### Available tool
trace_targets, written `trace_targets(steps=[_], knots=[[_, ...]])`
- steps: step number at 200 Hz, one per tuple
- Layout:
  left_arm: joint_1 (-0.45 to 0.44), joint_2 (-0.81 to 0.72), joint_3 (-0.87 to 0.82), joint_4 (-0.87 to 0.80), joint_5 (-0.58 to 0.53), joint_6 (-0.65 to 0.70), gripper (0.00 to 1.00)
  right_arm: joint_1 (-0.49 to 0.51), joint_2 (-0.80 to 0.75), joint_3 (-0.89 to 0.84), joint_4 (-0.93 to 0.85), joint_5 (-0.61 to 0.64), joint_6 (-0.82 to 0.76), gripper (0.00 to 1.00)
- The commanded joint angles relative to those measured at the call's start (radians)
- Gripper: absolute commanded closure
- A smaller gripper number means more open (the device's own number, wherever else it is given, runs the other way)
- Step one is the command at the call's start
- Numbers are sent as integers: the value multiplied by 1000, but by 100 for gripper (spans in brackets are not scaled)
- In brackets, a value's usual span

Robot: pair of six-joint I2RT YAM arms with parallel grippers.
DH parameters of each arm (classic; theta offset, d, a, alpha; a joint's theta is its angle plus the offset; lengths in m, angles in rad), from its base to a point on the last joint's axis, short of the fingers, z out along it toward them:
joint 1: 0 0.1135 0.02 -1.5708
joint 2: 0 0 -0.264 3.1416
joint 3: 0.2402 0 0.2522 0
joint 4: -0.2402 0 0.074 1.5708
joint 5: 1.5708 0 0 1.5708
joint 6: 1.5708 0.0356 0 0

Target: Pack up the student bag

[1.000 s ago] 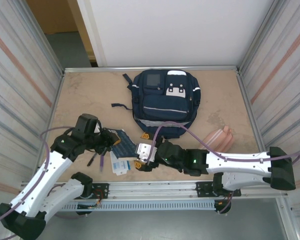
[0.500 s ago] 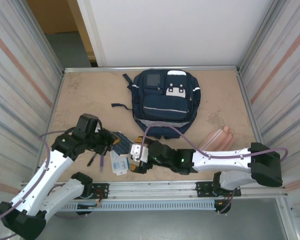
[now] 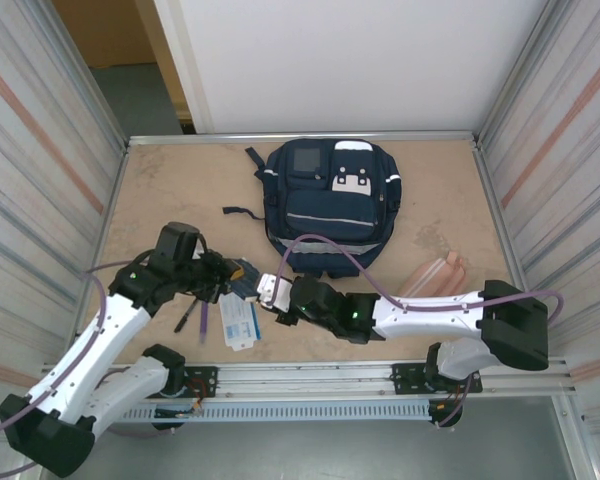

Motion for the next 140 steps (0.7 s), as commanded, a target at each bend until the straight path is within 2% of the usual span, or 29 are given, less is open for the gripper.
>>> trace_targets(steps=[1, 13, 24, 27, 44, 55, 65, 78, 96, 110, 120, 140], knots=[[-6, 2, -4, 20, 94, -6, 100, 7, 9, 25, 97, 52, -20, 74], [-4, -3, 4, -8, 65, 9, 100, 7, 8, 20, 102, 59, -33, 79], [-3, -15, 3, -22, 46, 5, 100, 6, 7, 17, 98, 65, -39, 93], [-1, -18, 2, -22, 46, 1, 99, 4, 7, 16, 95, 66, -37, 100], [12, -38, -10, -13, 54, -8, 95, -11, -6, 19, 63, 36, 1, 100], [26, -50, -17, -13, 49, 3, 83, -36, -26, 22, 24, -25, 56, 100], [46, -60, -27, -6, 39, 23, 67, -68, -47, 33, -26, -104, 112, 100], [88, -71, -38, 37, 56, 78, 52, -123, -79, 55, -111, -262, 173, 100], [179, -85, -35, 136, 149, 267, 35, -200, -113, 112, -270, -492, 172, 100], [219, -130, -14, 265, 240, 550, 34, -245, -132, 173, -433, -571, 107, 100], [215, -173, 30, 269, 241, 742, 34, -275, -150, 205, -539, -584, 74, 100], [210, -236, 80, 289, 256, 971, 27, -372, -208, 230, -665, -692, 85, 100]])
